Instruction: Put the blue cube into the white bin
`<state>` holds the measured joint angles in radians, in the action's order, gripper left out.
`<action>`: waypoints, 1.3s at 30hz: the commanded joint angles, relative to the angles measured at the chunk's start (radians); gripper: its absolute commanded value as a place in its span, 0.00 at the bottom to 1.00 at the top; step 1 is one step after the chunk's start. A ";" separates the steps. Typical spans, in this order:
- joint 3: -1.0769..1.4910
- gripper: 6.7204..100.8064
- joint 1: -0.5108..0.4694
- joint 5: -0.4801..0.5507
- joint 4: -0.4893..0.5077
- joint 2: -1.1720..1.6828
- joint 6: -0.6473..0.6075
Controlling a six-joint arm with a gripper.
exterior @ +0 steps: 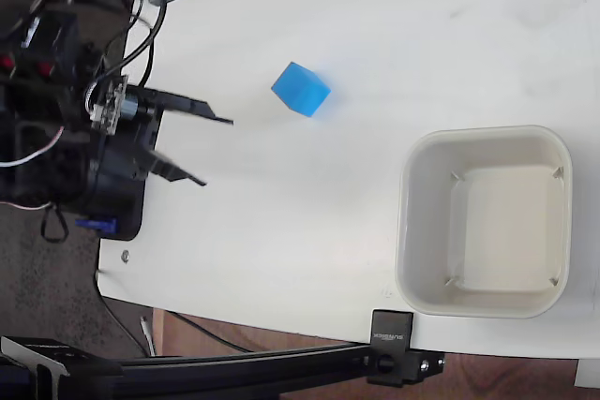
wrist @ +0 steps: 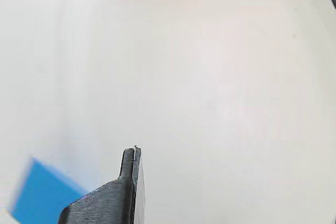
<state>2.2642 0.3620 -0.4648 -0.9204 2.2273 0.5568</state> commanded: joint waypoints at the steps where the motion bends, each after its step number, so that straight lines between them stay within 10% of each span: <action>1: -0.347 0.99 0.107 -0.215 -0.084 -0.276 0.233; 14: -0.503 0.99 0.316 -0.293 -0.201 -0.548 0.742; 39: -0.485 0.99 0.364 -0.270 -0.196 -0.696 0.940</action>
<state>1.7902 0.7332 -0.7348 -1.1351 1.5018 1.5002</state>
